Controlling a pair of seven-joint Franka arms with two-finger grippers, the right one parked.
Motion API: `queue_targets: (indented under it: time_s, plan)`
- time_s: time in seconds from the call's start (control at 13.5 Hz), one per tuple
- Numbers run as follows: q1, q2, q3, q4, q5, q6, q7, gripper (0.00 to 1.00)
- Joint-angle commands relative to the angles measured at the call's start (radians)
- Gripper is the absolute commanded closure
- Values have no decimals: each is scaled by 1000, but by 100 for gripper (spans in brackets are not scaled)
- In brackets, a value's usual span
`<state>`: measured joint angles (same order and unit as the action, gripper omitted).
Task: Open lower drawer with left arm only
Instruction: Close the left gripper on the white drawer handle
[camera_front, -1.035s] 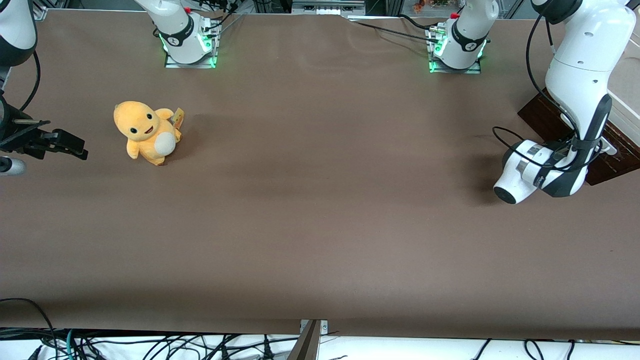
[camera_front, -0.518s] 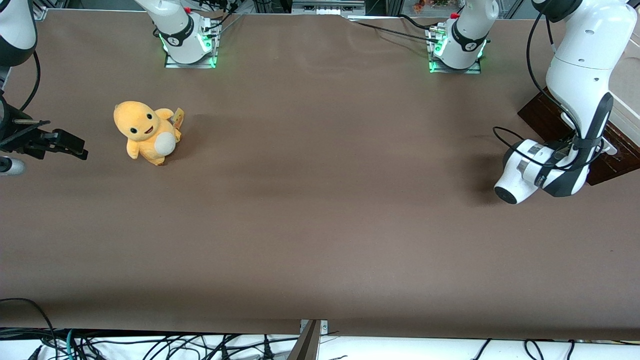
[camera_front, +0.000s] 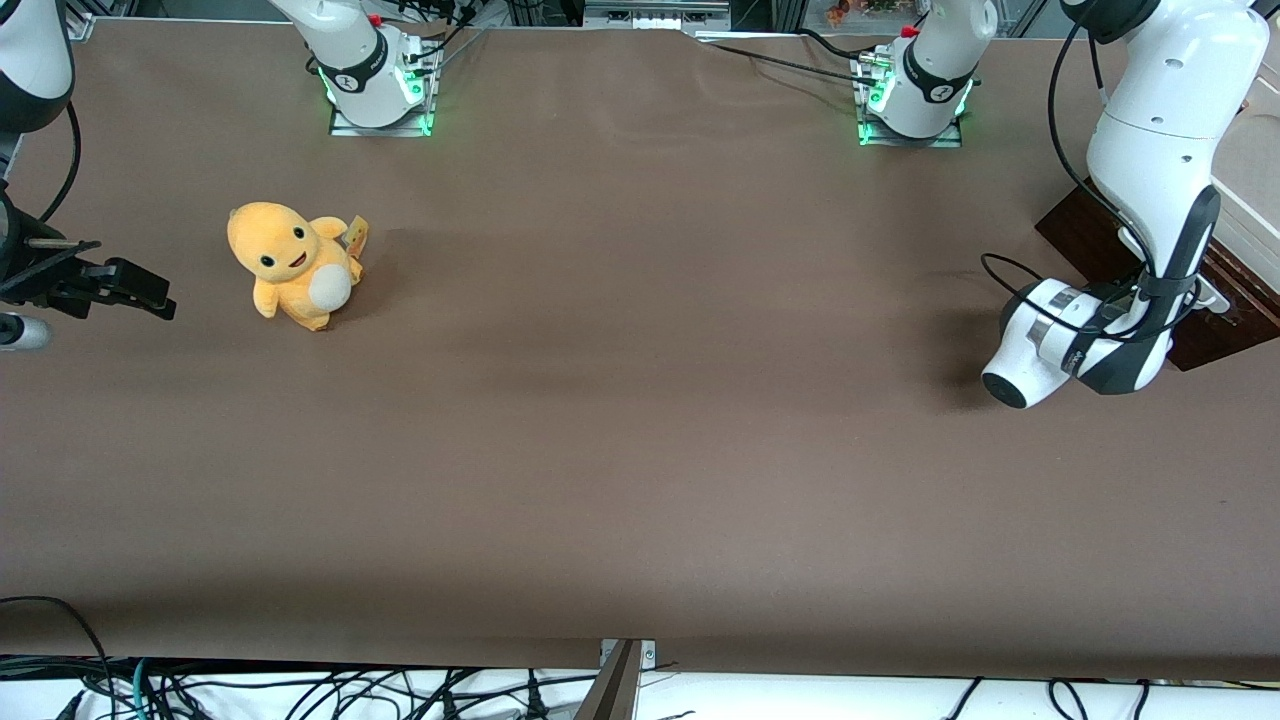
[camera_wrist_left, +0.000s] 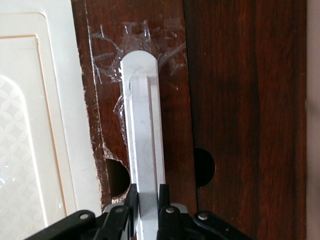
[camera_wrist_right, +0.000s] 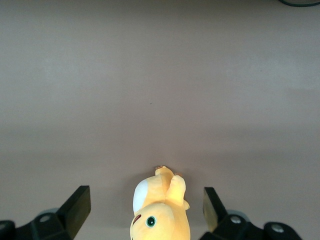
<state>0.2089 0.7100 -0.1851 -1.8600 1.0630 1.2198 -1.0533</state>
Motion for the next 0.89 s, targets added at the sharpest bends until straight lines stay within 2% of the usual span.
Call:
queue_targets:
  time_s: [0.0, 0.81]
  plan:
    - [-29, -23, -10, -12, 0, -29, 19, 87]
    - [-112, -15, -8, 27, 11, -72, 22, 87]
